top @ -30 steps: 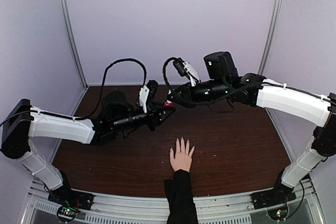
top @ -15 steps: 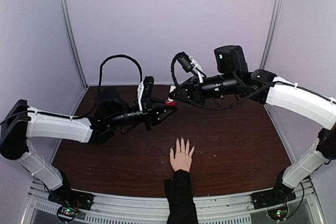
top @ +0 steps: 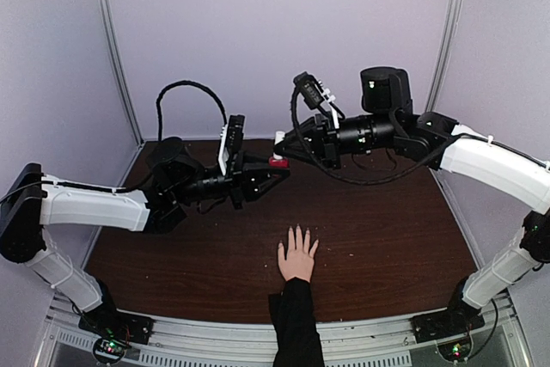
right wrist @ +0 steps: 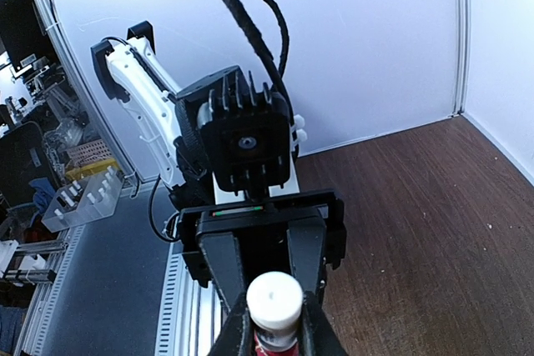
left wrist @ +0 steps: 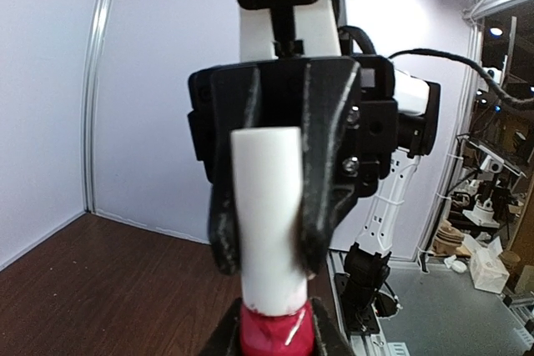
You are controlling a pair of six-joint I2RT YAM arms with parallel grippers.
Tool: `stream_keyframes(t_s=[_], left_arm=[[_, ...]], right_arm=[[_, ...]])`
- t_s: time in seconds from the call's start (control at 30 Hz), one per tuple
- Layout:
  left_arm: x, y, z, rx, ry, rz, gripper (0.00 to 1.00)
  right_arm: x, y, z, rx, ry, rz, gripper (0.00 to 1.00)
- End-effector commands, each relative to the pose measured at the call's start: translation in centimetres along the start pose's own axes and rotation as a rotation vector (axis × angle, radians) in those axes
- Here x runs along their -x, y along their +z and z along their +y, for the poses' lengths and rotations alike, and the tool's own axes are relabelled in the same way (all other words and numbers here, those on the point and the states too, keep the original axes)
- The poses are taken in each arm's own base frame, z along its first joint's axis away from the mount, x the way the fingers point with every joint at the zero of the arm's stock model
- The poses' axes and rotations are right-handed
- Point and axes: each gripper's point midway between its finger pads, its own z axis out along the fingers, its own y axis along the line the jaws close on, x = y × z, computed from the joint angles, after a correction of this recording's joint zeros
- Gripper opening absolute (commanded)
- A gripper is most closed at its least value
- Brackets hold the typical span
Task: Paint the nails
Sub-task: Unscrew the nail polish bottle cap from the nail polish bottle.
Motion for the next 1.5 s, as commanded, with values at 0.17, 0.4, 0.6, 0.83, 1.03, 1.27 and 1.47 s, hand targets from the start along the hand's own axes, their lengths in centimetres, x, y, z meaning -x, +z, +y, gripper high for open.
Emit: stream_keyframes(t_s=[0.17,0.4,0.6,0.83,1.03,1.27,1.47], left_arm=[[0.0,-0.3,0.2,0.088,0.071,0.058,0.42],[-0.5,-0.6,1.4,0.162,0.059,0.092,0.38],[-0.6,-0.6,2.0,0.189,0.064,0.1,0.29],[-0.3,-0.1,1.9,0.17,0.057,0.089,0.28],[-0.3,0.2,2.3,0.182,0.045,0.087,0.29],[-0.6,0.5,2.5,0.177,0.034,0.091,0.14],[-0.3,0.2,2.4,0.182,0.043,0.078,0.0]], right_arm=[[0.9,-1.3,0.3,-0.068,-0.015,0.013,0.0],[0.5,-1.5,-0.5,-0.121,-0.01,0.04,0.0],[0.5,-1.6,-0.9,-0.141,-0.008,0.038,0.0],[0.2,-1.4,-1.2,-0.151,0.003,0.042,0.0],[0.0,-1.3,-1.3,-0.149,0.006,0.046,0.0],[0.0,-1.2,-1.3,-0.146,0.008,0.047,0.0],[-0.2,-1.1,-1.9,-0.174,0.032,0.045,0.13]])
